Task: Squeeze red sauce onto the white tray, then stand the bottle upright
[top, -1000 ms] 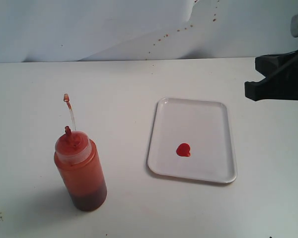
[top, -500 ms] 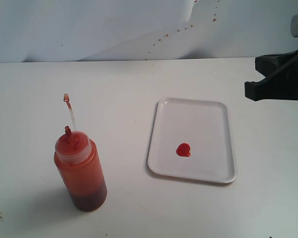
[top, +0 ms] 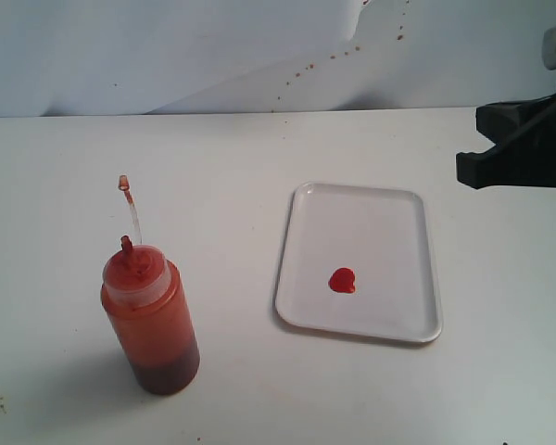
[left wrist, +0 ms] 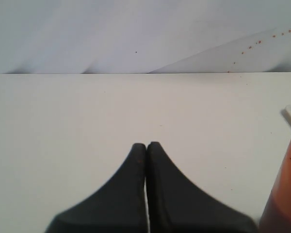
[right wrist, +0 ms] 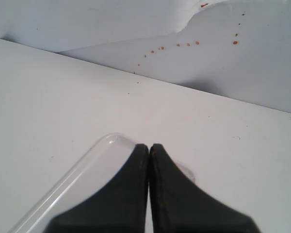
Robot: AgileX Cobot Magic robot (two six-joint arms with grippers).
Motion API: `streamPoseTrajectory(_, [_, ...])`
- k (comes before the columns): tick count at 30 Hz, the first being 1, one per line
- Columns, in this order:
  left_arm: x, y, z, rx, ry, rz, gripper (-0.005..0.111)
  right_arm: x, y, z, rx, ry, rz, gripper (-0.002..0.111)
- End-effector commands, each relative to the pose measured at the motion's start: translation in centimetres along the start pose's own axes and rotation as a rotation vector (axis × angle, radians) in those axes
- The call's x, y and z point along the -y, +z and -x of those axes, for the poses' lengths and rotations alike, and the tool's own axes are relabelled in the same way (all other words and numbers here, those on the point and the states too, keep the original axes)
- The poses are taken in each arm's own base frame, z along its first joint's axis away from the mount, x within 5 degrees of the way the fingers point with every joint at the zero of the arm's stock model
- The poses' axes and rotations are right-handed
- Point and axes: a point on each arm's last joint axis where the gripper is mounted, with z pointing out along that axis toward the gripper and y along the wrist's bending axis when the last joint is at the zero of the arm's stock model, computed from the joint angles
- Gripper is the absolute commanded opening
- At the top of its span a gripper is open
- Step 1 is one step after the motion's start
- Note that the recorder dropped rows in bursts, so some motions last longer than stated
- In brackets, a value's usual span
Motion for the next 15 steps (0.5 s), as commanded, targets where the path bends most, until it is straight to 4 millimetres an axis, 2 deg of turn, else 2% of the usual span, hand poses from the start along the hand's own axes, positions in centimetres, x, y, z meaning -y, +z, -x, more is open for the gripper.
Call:
streamPoseTrajectory(1, [0.0, 0.0, -0.1, 0.005, 0.001, 0.000, 0.000, 0.1, -0.2, -0.1, 0.004, 0.000, -0.003, 0.000])
streamPoseTrajectory(11, [0.0, 0.0, -0.1, 0.005, 0.001, 0.000, 0.000, 0.2, -0.3, 0.0, 0.009, 0.001, -0.007, 0.000])
streamPoseTrajectory(15, [0.0, 0.0, -0.1, 0.005, 0.001, 0.000, 0.000, 0.2, -2.0, 1.0, 0.074, -0.001, -0.015, 0.000])
